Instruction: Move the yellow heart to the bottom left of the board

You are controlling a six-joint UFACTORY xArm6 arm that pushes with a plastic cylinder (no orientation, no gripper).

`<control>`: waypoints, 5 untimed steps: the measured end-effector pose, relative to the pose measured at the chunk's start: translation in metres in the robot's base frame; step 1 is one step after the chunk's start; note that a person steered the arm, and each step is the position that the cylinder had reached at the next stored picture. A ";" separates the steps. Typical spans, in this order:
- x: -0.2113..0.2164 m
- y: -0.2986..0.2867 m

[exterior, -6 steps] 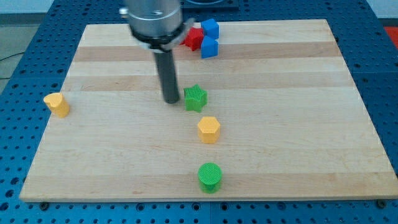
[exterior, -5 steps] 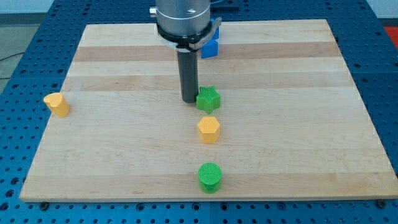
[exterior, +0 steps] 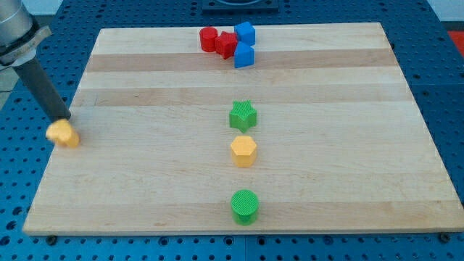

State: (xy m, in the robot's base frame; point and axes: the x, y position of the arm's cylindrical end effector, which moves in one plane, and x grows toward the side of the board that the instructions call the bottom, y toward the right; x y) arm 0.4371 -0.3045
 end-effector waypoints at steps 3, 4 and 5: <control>0.043 0.000; 0.119 0.002; 0.140 0.026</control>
